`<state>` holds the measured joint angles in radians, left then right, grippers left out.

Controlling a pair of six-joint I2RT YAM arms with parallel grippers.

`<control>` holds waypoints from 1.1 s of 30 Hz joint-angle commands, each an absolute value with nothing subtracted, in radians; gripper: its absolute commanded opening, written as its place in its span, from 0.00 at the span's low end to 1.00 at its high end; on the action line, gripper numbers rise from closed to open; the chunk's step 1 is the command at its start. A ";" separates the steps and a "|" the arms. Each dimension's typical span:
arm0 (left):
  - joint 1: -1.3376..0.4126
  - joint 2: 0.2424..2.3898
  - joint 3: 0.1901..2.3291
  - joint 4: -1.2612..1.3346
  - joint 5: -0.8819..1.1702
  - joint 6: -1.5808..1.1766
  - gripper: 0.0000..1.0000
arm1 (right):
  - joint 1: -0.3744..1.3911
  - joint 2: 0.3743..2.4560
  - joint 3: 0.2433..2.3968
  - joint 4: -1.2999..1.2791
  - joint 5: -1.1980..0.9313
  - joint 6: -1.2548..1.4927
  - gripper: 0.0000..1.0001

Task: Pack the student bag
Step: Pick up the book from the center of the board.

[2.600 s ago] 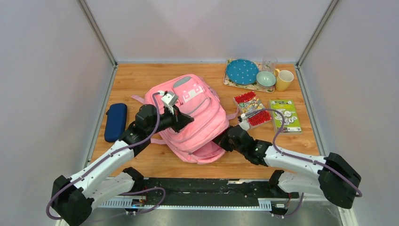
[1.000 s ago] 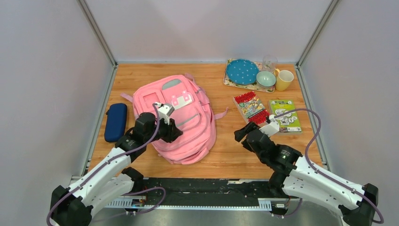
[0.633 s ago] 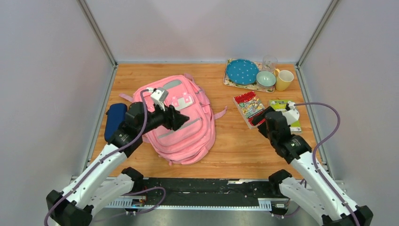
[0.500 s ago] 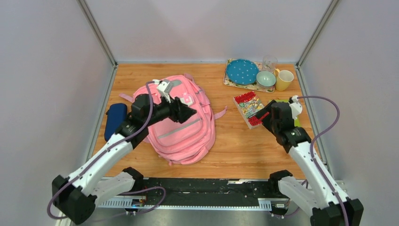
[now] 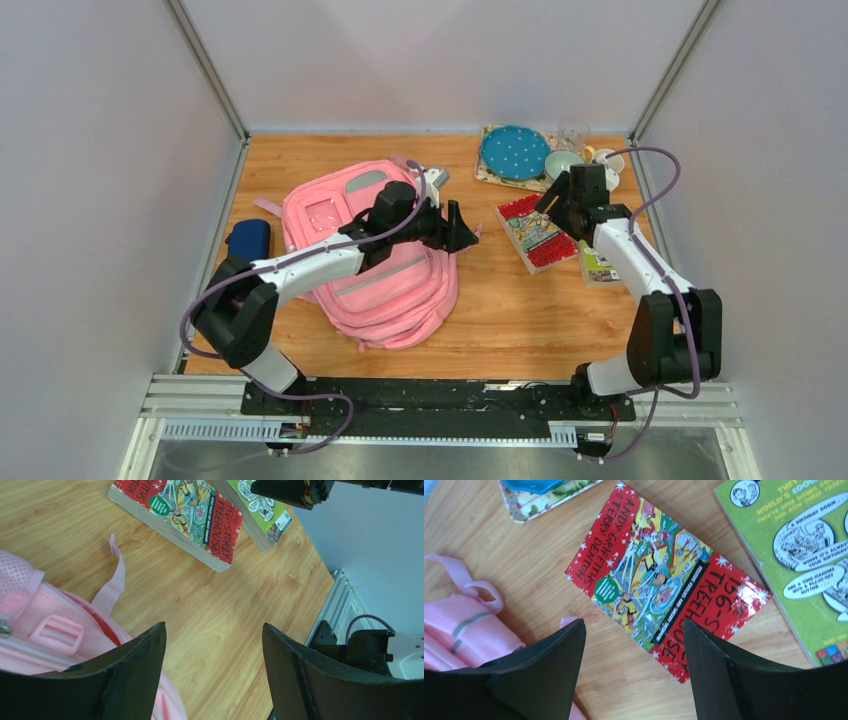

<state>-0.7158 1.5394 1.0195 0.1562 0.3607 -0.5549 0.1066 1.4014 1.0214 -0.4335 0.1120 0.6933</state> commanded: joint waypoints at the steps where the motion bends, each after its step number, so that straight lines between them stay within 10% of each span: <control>1: -0.747 1.641 1.107 0.245 0.339 -0.592 0.78 | 0.086 1.485 1.103 -0.354 0.136 0.597 0.74; 33: -0.834 2.160 1.471 0.141 0.321 -0.657 0.80 | -0.051 1.795 1.040 -0.137 -0.202 0.535 0.69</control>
<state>-0.8299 2.1242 1.4372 0.1658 0.3294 -0.6331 -0.0502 1.8484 1.1191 -0.1719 -0.1299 0.5083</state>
